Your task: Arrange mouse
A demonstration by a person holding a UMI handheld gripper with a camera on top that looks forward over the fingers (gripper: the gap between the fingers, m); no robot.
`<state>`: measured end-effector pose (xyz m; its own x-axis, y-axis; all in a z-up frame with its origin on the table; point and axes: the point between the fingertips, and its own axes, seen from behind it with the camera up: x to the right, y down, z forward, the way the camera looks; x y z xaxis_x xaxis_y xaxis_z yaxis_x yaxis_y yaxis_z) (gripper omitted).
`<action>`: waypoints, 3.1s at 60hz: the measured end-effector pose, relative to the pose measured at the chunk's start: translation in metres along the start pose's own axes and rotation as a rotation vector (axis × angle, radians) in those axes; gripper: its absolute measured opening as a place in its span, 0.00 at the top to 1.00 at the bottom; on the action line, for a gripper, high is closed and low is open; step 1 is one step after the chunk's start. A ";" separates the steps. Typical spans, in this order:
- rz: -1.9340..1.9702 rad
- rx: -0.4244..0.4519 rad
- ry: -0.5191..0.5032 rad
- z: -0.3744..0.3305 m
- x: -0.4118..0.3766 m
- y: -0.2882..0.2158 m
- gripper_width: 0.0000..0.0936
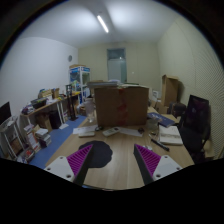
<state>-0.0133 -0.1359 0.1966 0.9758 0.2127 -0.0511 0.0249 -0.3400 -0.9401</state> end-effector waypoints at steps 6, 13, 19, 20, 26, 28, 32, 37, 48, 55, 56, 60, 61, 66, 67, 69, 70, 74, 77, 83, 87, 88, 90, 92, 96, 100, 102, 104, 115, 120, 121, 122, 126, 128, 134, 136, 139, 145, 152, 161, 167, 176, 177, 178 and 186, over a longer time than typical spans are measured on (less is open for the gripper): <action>-0.009 -0.048 0.027 0.023 0.025 0.031 0.11; -0.014 -0.073 0.073 0.058 0.057 0.062 0.11; 0.017 -0.095 0.105 0.091 0.090 0.083 0.11; 0.025 -0.098 0.109 0.096 0.094 0.086 0.11; 0.071 -0.113 0.134 0.130 0.124 0.098 0.12; 0.083 -0.123 0.146 0.139 0.134 0.103 0.11; 0.102 -0.136 0.157 0.156 0.149 0.109 0.11; 0.124 -0.143 0.170 0.174 0.165 0.111 0.11; 0.127 -0.173 0.184 0.204 0.184 0.117 0.11; 0.118 -0.201 0.176 0.217 0.182 0.122 0.12; 0.117 -0.209 0.170 0.218 0.181 0.124 0.13; 0.106 -0.243 0.161 0.222 0.177 0.131 0.12; 0.094 -0.243 0.166 0.223 0.178 0.131 0.19; 0.068 -0.265 0.196 0.221 0.182 0.136 0.34; 0.073 -0.264 0.198 0.221 0.182 0.136 0.38; 0.079 -0.266 0.204 0.221 0.182 0.137 0.39; 0.080 -0.266 0.206 0.221 0.182 0.137 0.40; 0.075 -0.270 0.216 0.221 0.183 0.137 0.43; 0.084 -0.271 0.226 0.220 0.184 0.138 0.44; 0.093 -0.272 0.247 0.219 0.184 0.139 0.45; 0.098 -0.273 0.251 0.219 0.184 0.139 0.47; 0.101 -0.272 0.254 0.219 0.185 0.139 0.47; 0.110 -0.271 0.262 0.218 0.185 0.139 0.49; 0.123 -0.270 0.275 0.217 0.186 0.139 0.50; 0.155 -0.273 0.313 0.208 0.188 0.138 0.51; 0.159 -0.216 0.303 0.198 0.178 0.115 0.52; 0.161 -0.181 0.299 0.191 0.171 0.098 0.52; 0.161 -0.152 0.295 0.186 0.161 0.079 0.52; 0.116 -0.005 0.211 0.150 0.054 -0.025 0.52; 0.032 0.041 0.159 0.150 -0.007 -0.046 0.53; 0.021 0.039 0.148 0.153 -0.019 -0.047 0.53; 0.012 0.036 0.136 0.154 -0.032 -0.045 0.53; 0.003 -0.018 0.088 0.172 -0.074 -0.029 0.53; 0.004 -0.048 0.067 0.180 -0.091 -0.015 0.53; -0.004 -0.132 0.046 0.208 -0.116 0.029 0.53; -0.015 -0.161 0.048 0.216 -0.118 0.044 0.53; -0.022 -0.203 0.053 0.226 -0.117 0.066 0.53; 0.002 -0.276 0.067 0.241 -0.109 0.106 0.52; 0.017 -0.341 0.070 0.247 -0.098 0.139 0.51; -0.033 -0.319 0.048 0.249 -0.096 0.139 0.44; -0.025 -0.315 0.040 0.251 -0.096 0.137 0.33; -0.043 -0.300 0.030 0.234 -0.088 0.135 0.12; -0.037 -0.293 0.017 0.230 -0.089 0.134 0.11; -0.032 -0.285 0.002 0.225 -0.091 0.133 0.11; 0.000 -0.227 -0.106 0.174 -0.102 0.123 0.09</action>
<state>-0.1474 -0.0402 0.0279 0.9479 0.3032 -0.0977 0.0843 -0.5343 -0.8411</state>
